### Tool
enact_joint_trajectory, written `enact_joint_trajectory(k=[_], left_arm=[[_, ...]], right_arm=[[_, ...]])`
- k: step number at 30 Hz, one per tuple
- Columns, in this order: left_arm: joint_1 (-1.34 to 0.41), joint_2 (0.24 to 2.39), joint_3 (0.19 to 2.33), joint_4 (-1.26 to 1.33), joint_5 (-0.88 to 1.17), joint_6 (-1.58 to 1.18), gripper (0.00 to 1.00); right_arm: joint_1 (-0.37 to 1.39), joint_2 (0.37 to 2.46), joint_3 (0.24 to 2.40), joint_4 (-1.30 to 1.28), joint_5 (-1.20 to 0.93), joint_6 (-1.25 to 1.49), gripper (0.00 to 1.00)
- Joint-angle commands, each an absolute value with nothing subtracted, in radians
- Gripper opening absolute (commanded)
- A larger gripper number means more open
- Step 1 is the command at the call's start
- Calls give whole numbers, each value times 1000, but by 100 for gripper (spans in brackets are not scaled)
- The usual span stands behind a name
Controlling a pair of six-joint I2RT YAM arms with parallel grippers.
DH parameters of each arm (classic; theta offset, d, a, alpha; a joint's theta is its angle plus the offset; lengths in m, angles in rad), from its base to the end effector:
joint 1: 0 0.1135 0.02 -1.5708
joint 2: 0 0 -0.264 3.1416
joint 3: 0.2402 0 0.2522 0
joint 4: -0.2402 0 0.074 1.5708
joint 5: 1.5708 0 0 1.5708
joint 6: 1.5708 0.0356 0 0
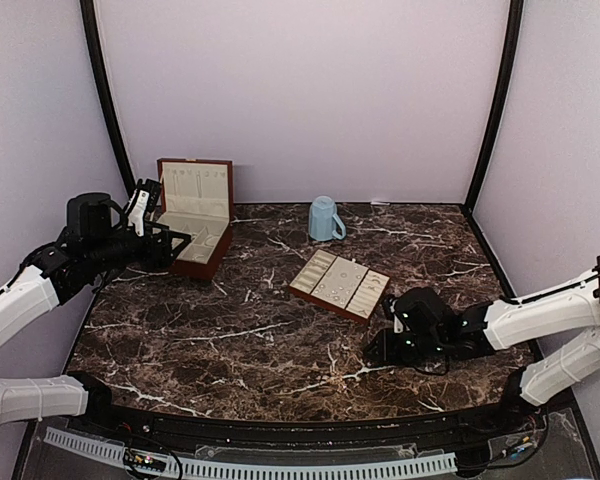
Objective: Organize the mixed jewelry
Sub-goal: Move the earring to the center of the board, then pick up the earring from the center of the board.
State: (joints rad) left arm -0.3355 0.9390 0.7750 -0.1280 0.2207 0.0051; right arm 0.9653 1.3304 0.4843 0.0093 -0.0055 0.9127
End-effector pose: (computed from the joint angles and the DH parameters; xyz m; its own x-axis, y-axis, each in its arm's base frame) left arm 0.2049 -0.0797 0.3144 -0.2692 0.0991 -0.9580 0.5206 0.8518 -0.0581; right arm 0.1352 0.1957 0.1449 -0.9106 0.0745 -0.4065 -0.1698 0.8293 0.5325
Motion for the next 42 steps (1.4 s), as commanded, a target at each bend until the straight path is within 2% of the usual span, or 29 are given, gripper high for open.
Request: enact_joint_trajectory(k=[1,13,28,42], left_arm=[[-330,922,762,-103,226,16,70],[-330,923,761,-103,228,16,70],[-331,925,762,-102,232,15,70],[-330,924,762,-103,231,15,70]], right_arm=[[985,1304,457,3,44,956,23],[986,1342,457,11,21,938,19],[990,1383,460,78,-55,900,21],[993,1369,426,82,-65,911,14]])
